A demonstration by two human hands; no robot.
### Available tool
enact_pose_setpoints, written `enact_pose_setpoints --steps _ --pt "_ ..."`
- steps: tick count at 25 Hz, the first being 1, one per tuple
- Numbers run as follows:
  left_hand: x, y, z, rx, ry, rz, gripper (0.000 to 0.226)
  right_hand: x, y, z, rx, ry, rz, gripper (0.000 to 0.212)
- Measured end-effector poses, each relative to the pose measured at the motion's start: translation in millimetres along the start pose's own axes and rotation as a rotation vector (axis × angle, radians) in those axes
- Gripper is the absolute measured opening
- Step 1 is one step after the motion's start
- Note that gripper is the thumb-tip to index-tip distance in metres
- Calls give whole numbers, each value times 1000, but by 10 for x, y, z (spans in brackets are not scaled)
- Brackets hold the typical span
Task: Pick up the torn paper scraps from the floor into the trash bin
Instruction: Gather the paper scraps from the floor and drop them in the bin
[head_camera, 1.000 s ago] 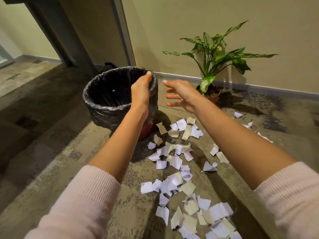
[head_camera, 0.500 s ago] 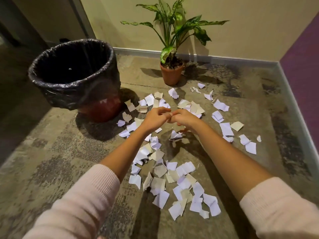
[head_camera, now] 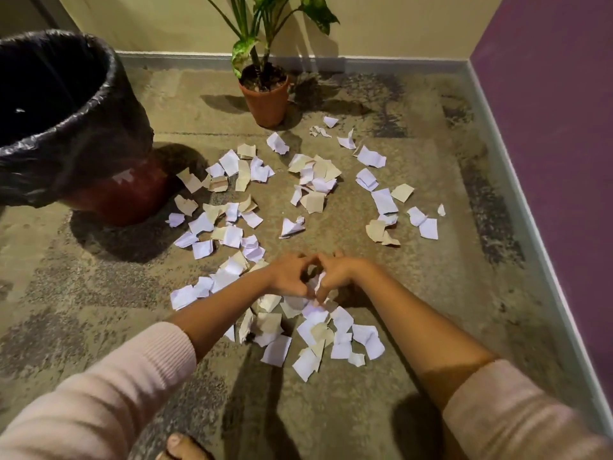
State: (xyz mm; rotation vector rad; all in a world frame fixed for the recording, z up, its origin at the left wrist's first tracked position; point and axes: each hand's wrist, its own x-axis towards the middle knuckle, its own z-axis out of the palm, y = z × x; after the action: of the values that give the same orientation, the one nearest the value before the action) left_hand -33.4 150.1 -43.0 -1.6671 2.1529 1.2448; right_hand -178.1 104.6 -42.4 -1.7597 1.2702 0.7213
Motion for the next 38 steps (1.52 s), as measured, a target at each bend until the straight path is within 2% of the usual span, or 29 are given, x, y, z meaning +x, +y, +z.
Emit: enact_pose_setpoints --steps 3,6,10,13,17,21,27,31,33,38 --pt "-78 -130 195 219 13 0 109 -107 -19 232 -194 9 -21 135" --pt "-185 -255 367 319 64 50 127 -87 -30 357 -236 -30 -12 144" --pt "-234 -343 571 469 125 66 140 -35 -58 493 -279 -42 35 149" --pt "-246 -348 661 570 141 33 141 -87 -93 614 -321 23 59 149" --pt "-255 -311 667 529 214 38 116 -98 -126 710 -373 229 60 134" --pt "-246 -294 615 407 284 33 84 -53 -191 688 -277 352 48 100" --pt "-232 -295 665 184 378 75 49 51 -197 647 -127 335 33 63" --pt "-179 -294 664 18 398 -31 35 67 -216 567 -44 322 16 42" --pt "-163 -288 642 -59 429 -73 27 103 -224 508 -12 312 11 43" --pt "-179 -306 536 -310 546 -206 10 128 -265 254 162 244 29 68"
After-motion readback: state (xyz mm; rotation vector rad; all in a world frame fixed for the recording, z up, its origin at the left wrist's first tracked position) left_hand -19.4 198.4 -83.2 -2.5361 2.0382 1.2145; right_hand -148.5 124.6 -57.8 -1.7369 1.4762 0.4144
